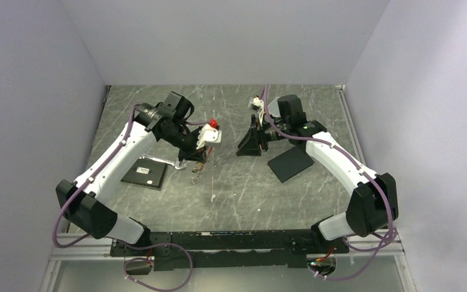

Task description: Remove the keys from the keyring

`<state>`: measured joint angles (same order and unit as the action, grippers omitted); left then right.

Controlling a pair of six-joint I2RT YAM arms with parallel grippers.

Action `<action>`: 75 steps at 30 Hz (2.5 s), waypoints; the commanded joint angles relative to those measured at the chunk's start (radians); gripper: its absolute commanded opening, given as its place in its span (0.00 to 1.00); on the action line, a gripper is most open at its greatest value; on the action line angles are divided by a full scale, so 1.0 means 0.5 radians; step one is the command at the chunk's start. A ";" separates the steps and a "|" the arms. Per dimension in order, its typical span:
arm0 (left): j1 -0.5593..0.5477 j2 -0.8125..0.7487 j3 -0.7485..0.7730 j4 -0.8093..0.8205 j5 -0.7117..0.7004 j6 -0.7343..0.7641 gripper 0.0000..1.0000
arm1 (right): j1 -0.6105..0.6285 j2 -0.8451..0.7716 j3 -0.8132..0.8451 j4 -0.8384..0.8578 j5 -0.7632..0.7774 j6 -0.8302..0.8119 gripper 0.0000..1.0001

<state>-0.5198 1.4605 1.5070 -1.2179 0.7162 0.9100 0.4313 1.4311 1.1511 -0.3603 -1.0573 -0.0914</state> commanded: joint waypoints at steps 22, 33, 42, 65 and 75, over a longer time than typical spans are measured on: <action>-0.300 -0.323 0.107 -0.018 -0.452 1.097 0.00 | -0.002 -0.106 0.109 0.107 -0.129 0.027 0.47; -0.319 -0.298 0.105 0.063 -0.496 0.879 0.00 | 0.081 -0.047 0.155 0.183 -0.198 0.135 0.68; -0.347 -0.179 0.316 -0.050 -0.507 0.740 0.00 | 0.132 0.044 0.030 0.547 -0.191 0.303 0.73; -0.343 -0.145 0.416 -0.071 -0.457 0.470 0.00 | 0.407 0.139 0.150 0.323 0.083 -0.009 0.10; -0.328 -0.233 0.228 -0.117 -0.586 0.448 0.00 | 0.362 0.074 0.225 0.196 0.137 -0.059 0.00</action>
<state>-0.6884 1.3891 1.6447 -1.2625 0.4355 1.1614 0.6224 1.5085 1.2083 -0.2428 -1.0145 -0.0849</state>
